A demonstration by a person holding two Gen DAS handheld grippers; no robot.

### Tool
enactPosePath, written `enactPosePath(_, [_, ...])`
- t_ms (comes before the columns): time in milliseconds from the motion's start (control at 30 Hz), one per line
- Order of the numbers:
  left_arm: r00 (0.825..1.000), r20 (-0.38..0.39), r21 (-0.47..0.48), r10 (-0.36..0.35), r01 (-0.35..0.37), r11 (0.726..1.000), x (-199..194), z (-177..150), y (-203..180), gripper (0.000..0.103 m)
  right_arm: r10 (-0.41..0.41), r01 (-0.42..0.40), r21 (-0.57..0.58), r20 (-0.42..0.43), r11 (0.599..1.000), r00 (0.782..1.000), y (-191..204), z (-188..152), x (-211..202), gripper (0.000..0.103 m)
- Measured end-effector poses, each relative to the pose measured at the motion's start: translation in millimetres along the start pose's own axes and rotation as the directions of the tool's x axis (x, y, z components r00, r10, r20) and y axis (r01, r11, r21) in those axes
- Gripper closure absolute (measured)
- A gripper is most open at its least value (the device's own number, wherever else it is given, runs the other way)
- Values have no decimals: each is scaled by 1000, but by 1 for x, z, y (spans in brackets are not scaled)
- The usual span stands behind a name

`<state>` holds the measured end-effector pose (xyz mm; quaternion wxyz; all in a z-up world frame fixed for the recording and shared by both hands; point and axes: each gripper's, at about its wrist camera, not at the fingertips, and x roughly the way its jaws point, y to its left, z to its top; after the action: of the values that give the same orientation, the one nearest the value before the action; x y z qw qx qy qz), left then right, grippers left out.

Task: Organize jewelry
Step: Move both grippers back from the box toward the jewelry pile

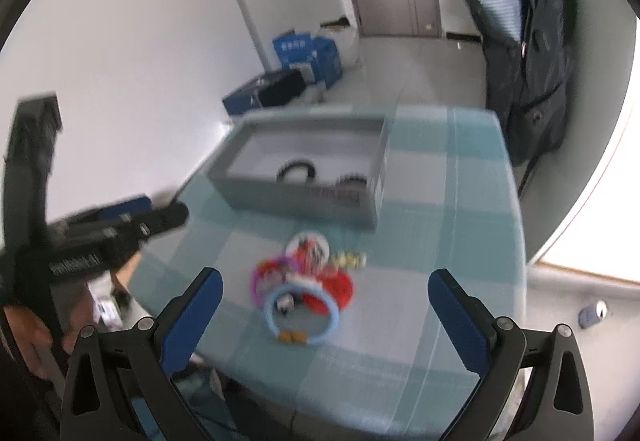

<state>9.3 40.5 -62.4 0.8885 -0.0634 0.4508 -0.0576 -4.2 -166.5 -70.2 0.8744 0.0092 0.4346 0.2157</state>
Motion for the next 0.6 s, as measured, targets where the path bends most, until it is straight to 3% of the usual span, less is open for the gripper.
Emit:
enactPosePath(233, [1000, -25, 16, -14, 14, 1000, 3, -7, 4, 17, -2, -6, -68, -109, 998, 994, 15, -20, 34, 0])
enactPosePath(600, [995, -98, 23, -26, 28, 999, 15, -16, 10, 17, -51, 30, -128, -164, 991, 985, 30, -22, 63, 1])
